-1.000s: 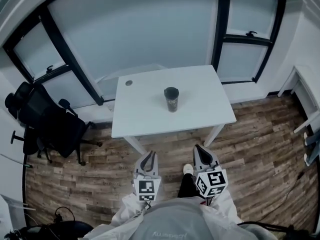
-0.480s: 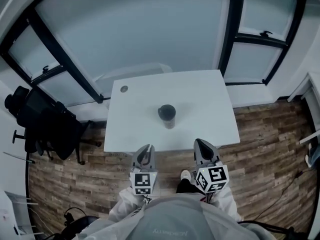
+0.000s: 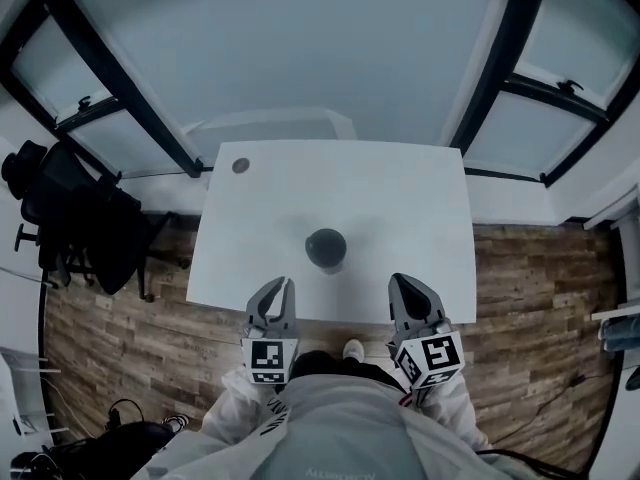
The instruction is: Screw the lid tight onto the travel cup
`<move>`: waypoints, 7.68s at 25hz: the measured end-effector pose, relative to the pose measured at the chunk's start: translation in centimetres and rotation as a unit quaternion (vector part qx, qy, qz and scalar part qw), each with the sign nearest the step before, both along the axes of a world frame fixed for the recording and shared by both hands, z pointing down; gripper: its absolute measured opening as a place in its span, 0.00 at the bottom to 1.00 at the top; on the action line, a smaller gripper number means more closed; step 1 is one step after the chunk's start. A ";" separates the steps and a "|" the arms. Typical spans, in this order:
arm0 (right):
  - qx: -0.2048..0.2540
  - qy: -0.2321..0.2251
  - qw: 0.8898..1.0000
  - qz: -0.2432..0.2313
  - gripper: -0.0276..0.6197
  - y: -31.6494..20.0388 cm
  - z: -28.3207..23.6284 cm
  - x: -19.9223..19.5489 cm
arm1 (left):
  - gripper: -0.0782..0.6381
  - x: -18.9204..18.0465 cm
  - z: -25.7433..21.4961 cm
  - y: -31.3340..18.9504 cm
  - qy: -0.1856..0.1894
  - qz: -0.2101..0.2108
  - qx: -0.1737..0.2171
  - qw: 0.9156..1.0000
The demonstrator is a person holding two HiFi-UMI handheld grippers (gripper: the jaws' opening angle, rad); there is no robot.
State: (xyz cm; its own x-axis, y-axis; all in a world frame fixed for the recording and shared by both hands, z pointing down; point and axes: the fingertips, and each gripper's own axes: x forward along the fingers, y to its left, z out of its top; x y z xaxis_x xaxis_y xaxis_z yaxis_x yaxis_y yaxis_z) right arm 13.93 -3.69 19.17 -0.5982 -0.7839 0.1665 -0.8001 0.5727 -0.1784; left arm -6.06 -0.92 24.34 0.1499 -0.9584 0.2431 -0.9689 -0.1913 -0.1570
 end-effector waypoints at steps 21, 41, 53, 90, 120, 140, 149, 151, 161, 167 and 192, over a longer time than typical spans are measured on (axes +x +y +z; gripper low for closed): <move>-0.005 -0.025 0.999 0.021 0.08 -8.4 10.3 -4.6 | 0.16 -2.4 13.0 -5.8 0.082 0.094 -0.052 0.991; -0.019 -0.071 0.997 -0.022 0.08 -8.9 14.6 -5.0 | 0.67 3.8 19.5 -10.3 0.047 0.334 -0.020 0.941; -0.004 -0.124 0.986 -0.112 0.08 -8.2 13.1 -7.7 | 0.67 6.2 18.6 -12.0 0.058 0.370 0.008 0.927; 0.062 -0.042 0.901 -0.427 0.75 -8.6 13.7 -19.0 | 0.65 7.0 19.0 -11.8 0.101 0.481 0.012 0.871; 0.066 -0.028 0.900 -0.430 0.76 -6.7 13.7 -18.2 | 0.65 6.5 19.5 -10.3 0.087 0.494 -0.006 0.865; 0.078 -0.023 0.858 -0.508 0.75 -6.0 13.6 -20.6 | 0.65 6.1 19.6 -9.3 0.095 0.554 -0.013 0.827; 0.100 -0.051 0.951 -0.287 0.74 -7.1 12.4 -20.4 | 0.65 5.3 19.6 -9.2 0.086 0.422 -0.009 0.902; 0.101 -0.047 0.971 -0.213 0.74 -7.4 12.3 -19.9 | 0.65 5.3 19.6 -9.1 0.087 0.384 -0.009 0.919; 0.095 -0.032 0.995 -0.021 0.74 -7.6 12.6 -18.4 | 0.65 5.4 19.2 -9.2 0.082 0.311 0.009 0.947; 0.058 -0.147 0.971 -0.182 0.74 -6.3 12.4 -18.0 | 0.65 5.4 19.3 -9.0 0.091 0.372 0.008 0.924; 0.067 -0.022 0.861 -0.504 0.76 -5.2 14.2 -22.4 | 0.65 4.9 19.5 -8.8 0.114 0.550 -0.004 0.827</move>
State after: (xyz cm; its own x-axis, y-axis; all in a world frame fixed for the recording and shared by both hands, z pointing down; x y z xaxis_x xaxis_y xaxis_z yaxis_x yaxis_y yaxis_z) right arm -8.47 -8.90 33.38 -0.9893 0.1256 0.0748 0.1202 0.9900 -0.0735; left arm -1.12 -9.72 43.86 0.9732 -0.2099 0.0944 -0.2118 -0.9773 0.0106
